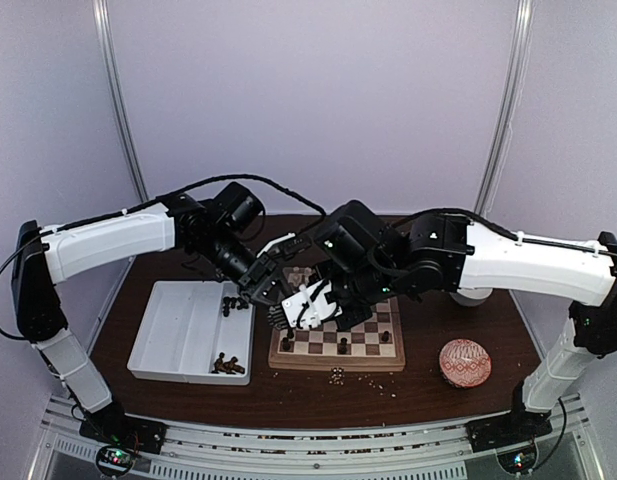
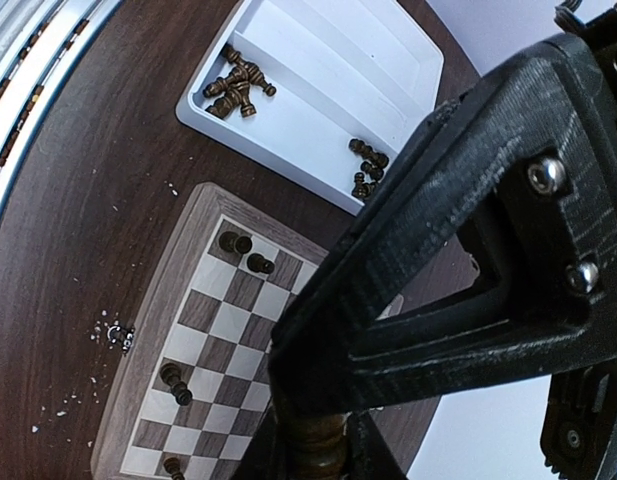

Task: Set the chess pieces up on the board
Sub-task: Pass from the left arm to the right

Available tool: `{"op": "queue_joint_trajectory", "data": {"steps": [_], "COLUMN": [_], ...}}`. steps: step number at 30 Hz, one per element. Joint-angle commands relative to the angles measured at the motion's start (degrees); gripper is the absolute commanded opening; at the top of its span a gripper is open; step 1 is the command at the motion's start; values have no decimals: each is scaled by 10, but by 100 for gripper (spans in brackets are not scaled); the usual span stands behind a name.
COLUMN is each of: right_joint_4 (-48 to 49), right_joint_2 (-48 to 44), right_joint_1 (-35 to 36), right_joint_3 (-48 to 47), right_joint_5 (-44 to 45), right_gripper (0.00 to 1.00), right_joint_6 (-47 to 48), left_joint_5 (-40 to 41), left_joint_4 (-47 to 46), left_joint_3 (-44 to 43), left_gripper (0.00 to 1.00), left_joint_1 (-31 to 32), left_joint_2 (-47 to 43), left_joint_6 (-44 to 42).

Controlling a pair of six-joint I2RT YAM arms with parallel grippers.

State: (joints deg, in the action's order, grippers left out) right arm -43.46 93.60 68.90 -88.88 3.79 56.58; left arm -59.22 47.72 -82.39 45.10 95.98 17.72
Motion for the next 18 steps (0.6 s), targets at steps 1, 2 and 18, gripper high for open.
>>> {"op": "queue_joint_trajectory", "data": {"steps": [1,2,18], "right_joint_4": [16,17,-55], "right_joint_2": [-7,-7,-92], "right_joint_1": [4,5,-177], "right_joint_3": [10,13,51], "right_joint_5": [4,5,-492], "right_gripper": [13,11,9], "right_joint_6": [-5,-11,-255], "left_joint_5": [-7,4,407], "left_joint_4": [-7,-7,-248], "left_joint_3": [-26,-30,112], "left_gripper": [14,21,37], "left_joint_1": [3,3,57], "left_joint_2": [9,5,-262], "left_joint_6": [-4,-6,-106]}}
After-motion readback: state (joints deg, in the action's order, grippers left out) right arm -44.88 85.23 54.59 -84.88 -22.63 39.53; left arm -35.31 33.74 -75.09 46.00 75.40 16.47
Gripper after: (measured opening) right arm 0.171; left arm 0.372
